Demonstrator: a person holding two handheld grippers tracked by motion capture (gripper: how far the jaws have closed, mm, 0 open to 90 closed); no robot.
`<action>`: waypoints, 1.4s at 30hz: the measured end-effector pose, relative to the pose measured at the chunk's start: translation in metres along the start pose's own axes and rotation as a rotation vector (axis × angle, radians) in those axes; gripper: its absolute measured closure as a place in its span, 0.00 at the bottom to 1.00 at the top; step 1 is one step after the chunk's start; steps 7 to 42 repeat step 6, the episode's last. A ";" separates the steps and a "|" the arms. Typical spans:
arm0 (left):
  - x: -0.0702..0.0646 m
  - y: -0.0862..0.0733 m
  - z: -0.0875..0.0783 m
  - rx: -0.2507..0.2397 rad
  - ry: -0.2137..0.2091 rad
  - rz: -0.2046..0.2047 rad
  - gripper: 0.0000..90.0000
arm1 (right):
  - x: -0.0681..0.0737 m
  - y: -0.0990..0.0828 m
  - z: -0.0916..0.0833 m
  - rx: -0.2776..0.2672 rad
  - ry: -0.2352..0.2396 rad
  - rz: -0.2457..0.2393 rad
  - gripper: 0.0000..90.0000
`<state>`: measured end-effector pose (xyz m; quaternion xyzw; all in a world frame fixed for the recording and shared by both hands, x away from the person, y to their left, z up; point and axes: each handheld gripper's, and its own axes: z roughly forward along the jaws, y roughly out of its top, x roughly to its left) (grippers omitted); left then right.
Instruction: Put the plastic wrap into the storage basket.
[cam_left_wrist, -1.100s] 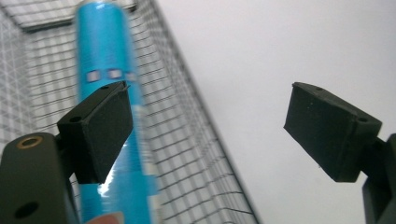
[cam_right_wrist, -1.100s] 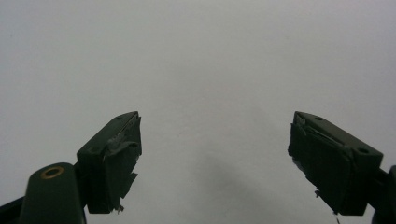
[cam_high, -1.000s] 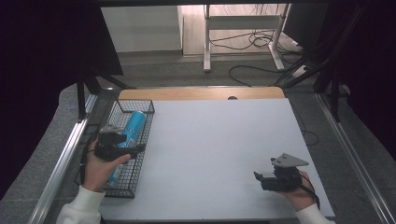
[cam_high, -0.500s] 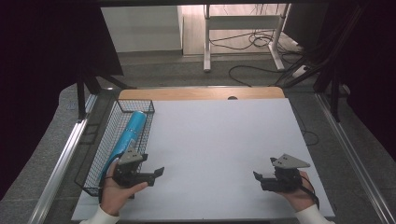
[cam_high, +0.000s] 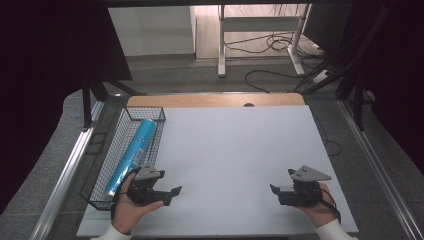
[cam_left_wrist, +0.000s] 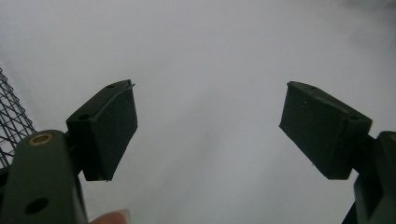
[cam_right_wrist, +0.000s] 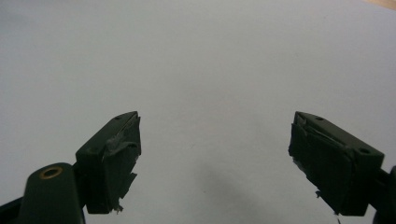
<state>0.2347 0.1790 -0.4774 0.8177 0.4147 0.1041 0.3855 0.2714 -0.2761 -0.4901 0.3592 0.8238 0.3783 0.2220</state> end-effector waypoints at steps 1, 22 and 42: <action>0.000 0.000 0.000 0.000 -0.001 -0.001 0.21 | 0.000 0.000 0.000 0.000 0.001 0.000 0.19; 0.001 0.000 0.001 0.006 0.003 -0.001 0.21 | 0.002 0.000 -0.001 -0.006 0.005 -0.005 0.19; 0.001 0.000 0.001 0.006 0.003 -0.001 0.21 | 0.002 0.000 -0.001 -0.006 0.005 -0.005 0.19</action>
